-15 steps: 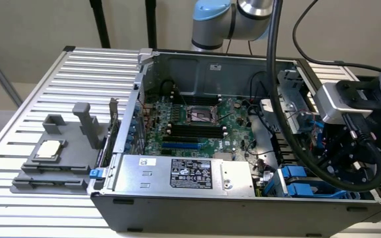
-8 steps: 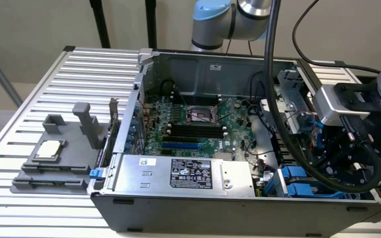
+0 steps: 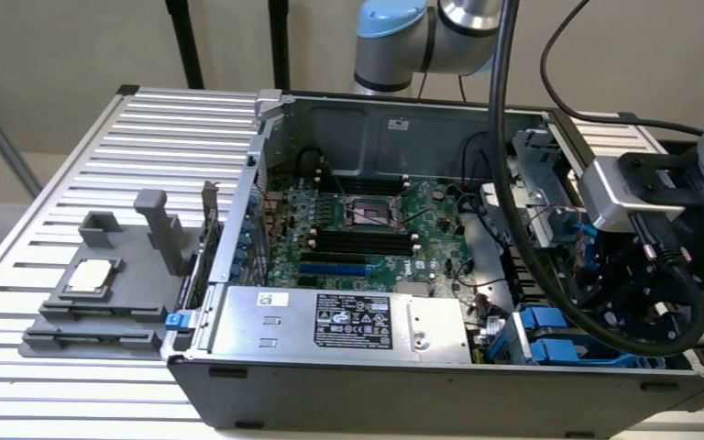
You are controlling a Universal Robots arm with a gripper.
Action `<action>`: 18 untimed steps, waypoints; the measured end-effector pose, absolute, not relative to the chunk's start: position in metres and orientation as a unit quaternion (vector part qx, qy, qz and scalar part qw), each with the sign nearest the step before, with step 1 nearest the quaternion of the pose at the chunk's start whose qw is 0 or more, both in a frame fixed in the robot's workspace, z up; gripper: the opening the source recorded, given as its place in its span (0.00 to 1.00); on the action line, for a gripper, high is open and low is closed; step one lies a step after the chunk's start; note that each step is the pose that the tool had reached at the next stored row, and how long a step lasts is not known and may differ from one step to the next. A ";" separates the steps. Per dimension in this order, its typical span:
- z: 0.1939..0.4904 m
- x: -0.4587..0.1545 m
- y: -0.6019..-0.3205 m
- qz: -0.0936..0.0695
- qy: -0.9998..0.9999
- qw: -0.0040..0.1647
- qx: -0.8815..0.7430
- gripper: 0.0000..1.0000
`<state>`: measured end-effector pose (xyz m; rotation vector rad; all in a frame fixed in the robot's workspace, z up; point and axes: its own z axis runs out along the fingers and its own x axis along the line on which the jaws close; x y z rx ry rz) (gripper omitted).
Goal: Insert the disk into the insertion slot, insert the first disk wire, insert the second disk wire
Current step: 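Insert the first disk wire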
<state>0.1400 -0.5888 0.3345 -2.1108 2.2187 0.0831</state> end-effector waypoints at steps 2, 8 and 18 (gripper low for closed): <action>0.340 0.140 -0.589 0.027 0.724 0.039 -0.688 0.25; 0.359 0.131 -0.592 0.027 0.724 0.040 -0.688 0.25; 0.360 0.123 -0.593 0.025 0.723 0.045 -0.689 0.25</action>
